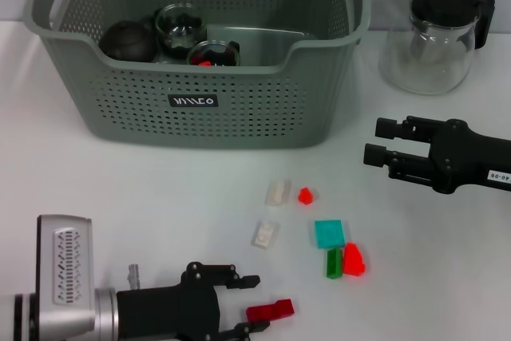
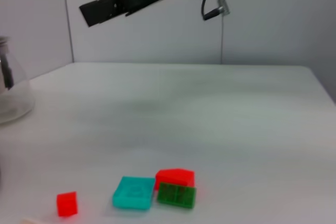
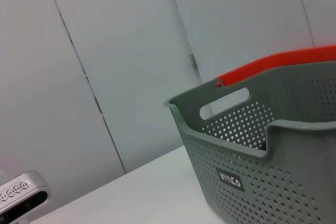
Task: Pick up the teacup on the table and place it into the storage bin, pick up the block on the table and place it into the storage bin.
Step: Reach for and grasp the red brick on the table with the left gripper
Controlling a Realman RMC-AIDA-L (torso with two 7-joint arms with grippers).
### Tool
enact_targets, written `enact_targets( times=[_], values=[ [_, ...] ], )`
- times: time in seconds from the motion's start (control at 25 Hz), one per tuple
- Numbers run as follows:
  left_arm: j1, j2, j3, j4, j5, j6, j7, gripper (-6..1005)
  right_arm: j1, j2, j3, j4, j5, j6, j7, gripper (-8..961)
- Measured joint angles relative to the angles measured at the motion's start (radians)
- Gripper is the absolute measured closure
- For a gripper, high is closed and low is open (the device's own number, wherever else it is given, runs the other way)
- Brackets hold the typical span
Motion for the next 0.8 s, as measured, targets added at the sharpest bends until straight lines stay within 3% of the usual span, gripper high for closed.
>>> enact_targets(
  times=[0.8],
  values=[
    [0.023,-0.003,0.000,-0.003,0.009,-0.036,0.007,478,0.011,0.000,0.000,0.000,0.000,0.000,0.002,315]
  ],
)
